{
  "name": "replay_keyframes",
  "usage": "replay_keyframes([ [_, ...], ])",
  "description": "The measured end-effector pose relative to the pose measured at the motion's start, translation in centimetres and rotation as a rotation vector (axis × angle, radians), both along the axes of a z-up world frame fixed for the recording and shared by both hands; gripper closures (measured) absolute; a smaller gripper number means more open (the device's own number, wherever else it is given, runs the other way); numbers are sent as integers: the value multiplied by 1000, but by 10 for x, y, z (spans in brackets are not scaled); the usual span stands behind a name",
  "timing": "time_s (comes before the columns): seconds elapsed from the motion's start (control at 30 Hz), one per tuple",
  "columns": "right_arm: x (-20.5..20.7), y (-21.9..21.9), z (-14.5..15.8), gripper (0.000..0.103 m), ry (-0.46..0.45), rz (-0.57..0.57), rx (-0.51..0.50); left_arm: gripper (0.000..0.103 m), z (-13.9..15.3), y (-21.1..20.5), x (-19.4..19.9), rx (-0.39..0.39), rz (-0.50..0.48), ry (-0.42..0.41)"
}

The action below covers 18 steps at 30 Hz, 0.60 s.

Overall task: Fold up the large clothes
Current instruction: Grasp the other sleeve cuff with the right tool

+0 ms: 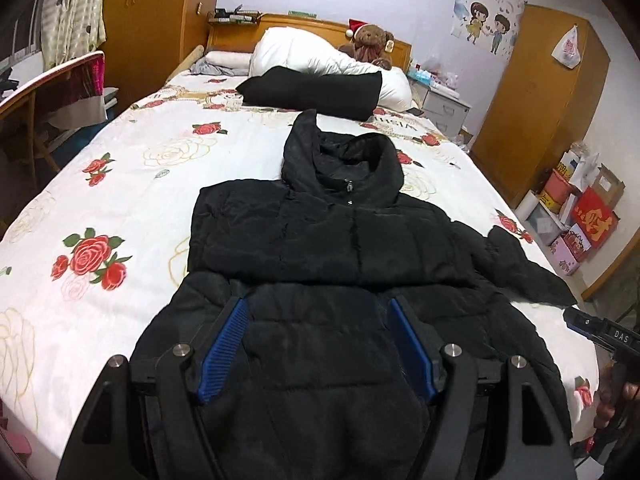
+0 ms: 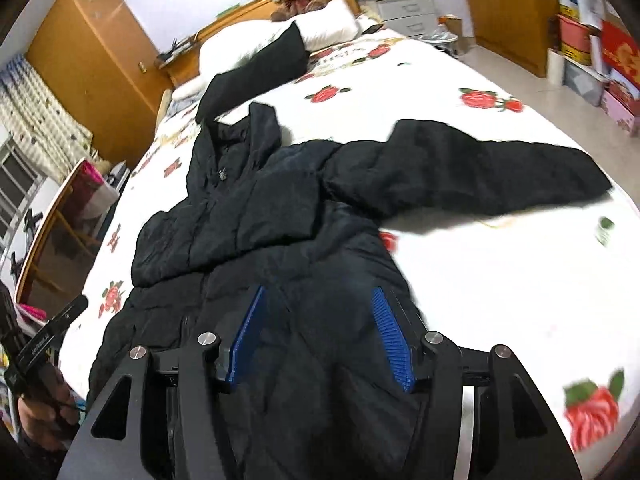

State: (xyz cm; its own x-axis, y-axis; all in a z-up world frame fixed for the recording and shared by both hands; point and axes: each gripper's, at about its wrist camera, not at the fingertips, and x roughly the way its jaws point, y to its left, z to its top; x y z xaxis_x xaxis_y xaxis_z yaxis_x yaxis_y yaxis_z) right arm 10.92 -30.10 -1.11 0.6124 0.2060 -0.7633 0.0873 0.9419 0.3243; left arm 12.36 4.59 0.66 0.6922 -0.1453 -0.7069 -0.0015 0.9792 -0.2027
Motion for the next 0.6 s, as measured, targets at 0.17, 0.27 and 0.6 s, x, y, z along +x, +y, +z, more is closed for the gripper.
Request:
replay_keyframes([
  [0.17, -23, -26, 3, 47, -13, -46, 10, 29, 4, -15, -15, 11, -16, 4],
  [0.27, -29, -40, 2, 47, -21, -83, 12, 29, 5, -24, -14, 8, -33, 9],
  [0.6, -24, -101, -22, 47, 8, -234, 90, 29, 4, -48, 3, 11, -64, 19],
])
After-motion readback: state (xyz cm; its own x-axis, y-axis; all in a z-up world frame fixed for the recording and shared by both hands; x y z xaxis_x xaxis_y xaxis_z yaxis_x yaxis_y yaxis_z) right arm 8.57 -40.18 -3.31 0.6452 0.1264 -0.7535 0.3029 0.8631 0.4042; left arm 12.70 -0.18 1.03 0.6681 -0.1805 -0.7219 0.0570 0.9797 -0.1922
